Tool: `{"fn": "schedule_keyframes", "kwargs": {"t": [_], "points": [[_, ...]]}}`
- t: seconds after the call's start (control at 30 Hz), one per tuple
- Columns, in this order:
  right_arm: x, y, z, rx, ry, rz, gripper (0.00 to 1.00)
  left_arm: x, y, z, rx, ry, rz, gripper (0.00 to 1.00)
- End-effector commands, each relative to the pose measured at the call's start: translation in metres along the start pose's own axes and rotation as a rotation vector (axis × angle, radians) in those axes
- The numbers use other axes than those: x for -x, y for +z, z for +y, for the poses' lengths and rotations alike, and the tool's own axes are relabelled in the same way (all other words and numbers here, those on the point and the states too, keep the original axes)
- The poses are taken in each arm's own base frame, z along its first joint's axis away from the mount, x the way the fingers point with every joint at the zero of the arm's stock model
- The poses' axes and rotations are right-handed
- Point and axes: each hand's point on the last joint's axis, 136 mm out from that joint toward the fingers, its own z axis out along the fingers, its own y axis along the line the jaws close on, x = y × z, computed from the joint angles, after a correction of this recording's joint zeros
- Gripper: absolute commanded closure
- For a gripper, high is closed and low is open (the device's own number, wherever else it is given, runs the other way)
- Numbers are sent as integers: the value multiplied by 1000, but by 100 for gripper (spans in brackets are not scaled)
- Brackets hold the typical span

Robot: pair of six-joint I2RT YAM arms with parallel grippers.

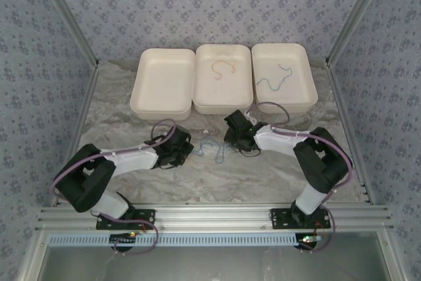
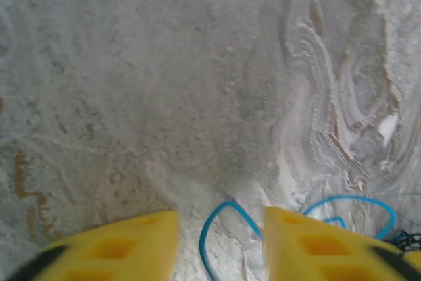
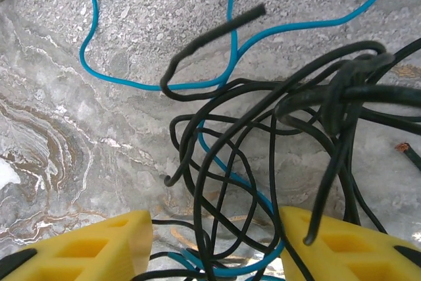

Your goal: Untangle the cables

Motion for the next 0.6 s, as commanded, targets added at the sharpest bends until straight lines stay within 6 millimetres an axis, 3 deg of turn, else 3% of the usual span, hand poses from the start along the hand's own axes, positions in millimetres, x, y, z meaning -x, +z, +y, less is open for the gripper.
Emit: {"fn": "schedule_keyframes", "kwargs": {"t": [0.0, 0.1, 0.2, 0.57], "points": [[0, 5, -9, -25, 43, -9, 58, -7, 16, -42, -149, -46, 37, 96], [3, 0, -17, -39, 52, -36, 86, 0, 9, -43, -159, -40, -1, 100], [14, -17, -24, -52, 46, -87, 99, 18, -19, -38, -151, -6, -91, 100], [65, -88, -75, -78, 74, -244, 100, 110, -175, -10, -148, 98, -419, 100]]}}
